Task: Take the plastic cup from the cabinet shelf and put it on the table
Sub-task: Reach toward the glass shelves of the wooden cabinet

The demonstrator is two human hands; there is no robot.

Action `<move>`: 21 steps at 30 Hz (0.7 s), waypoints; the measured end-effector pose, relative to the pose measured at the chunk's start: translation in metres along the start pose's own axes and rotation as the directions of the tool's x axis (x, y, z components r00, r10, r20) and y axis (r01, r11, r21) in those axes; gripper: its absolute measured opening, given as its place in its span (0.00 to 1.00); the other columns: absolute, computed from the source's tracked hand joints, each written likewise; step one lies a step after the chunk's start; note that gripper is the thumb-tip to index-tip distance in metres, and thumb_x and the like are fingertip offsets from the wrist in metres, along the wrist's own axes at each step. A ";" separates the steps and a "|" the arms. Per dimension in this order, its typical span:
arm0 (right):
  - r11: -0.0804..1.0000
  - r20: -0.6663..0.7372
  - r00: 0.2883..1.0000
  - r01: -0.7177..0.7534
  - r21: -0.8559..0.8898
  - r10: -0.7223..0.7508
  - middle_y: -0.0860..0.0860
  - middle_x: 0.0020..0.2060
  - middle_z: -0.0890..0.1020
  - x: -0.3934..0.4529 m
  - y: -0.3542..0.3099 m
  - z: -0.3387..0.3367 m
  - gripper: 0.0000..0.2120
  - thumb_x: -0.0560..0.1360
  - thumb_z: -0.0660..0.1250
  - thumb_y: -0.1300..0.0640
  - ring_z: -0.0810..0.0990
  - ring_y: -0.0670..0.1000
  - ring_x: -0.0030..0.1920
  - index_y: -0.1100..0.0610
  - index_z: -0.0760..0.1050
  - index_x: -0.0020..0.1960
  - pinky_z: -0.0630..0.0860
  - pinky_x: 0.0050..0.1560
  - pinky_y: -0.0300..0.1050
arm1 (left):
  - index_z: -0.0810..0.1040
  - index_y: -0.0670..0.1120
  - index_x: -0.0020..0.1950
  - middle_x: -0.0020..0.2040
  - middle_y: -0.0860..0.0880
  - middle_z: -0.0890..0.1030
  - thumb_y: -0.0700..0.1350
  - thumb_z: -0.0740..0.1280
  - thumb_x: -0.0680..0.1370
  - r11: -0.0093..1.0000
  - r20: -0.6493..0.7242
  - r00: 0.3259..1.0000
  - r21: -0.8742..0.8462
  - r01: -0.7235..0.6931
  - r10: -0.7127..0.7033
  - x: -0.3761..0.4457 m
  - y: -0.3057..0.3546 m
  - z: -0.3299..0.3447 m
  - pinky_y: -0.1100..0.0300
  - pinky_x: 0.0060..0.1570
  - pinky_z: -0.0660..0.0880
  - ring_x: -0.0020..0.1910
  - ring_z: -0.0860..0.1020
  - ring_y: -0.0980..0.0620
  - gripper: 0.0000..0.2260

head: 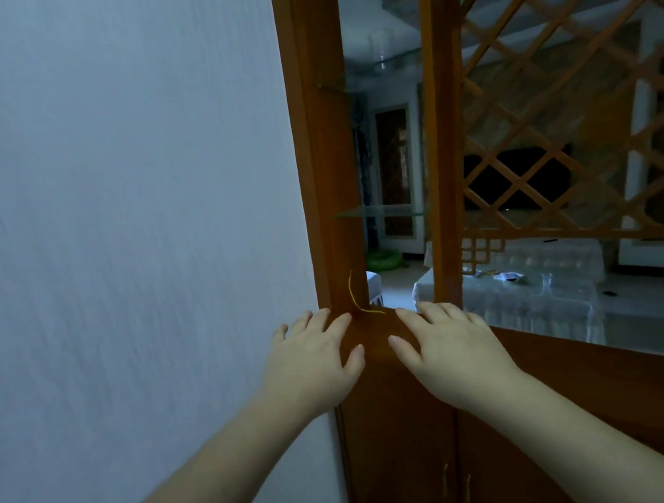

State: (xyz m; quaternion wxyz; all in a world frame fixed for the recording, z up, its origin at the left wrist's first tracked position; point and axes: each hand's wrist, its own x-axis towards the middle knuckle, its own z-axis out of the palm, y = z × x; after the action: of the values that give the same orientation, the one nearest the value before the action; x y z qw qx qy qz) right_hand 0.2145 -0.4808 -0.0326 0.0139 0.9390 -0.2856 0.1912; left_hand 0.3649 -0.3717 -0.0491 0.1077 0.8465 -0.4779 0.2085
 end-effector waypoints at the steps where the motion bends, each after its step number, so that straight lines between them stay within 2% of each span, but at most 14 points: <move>1: 1.000 0.004 1.000 -0.002 -0.001 0.002 0.52 0.75 0.64 0.016 -0.005 0.003 0.28 0.80 0.47 0.38 0.59 0.55 0.75 0.48 0.56 0.76 0.58 0.72 0.56 | 0.59 0.56 0.74 0.75 0.49 0.64 0.65 0.47 0.76 1.000 -0.002 1.000 0.003 -0.008 0.008 0.013 -0.010 0.003 0.42 0.70 0.58 0.74 0.61 0.46 0.28; 10: 0.997 -0.064 0.998 -0.007 -0.073 0.002 0.52 0.73 0.67 0.141 -0.002 0.026 0.27 0.80 0.48 0.39 0.62 0.55 0.73 0.49 0.57 0.75 0.60 0.71 0.55 | 0.59 0.56 0.74 0.75 0.49 0.65 0.63 0.50 0.76 0.995 -0.050 0.995 -0.019 -0.093 0.092 0.130 -0.059 0.027 0.44 0.69 0.60 0.73 0.61 0.46 0.27; 21: 0.991 -0.145 0.989 0.023 -0.134 -0.043 0.51 0.74 0.66 0.283 0.083 0.034 0.27 0.79 0.51 0.38 0.63 0.55 0.73 0.48 0.57 0.75 0.60 0.70 0.56 | 0.61 0.56 0.73 0.74 0.50 0.67 0.62 0.52 0.76 0.986 -0.137 0.977 0.007 -0.165 0.165 0.295 -0.045 0.057 0.43 0.68 0.61 0.73 0.62 0.47 0.26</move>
State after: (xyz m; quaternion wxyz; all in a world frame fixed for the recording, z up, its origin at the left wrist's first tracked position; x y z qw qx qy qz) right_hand 0.3979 -0.7048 0.0329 0.1002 0.9239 -0.2802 0.2404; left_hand 0.5518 -0.5951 0.0357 0.1246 0.7872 -0.5385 0.2735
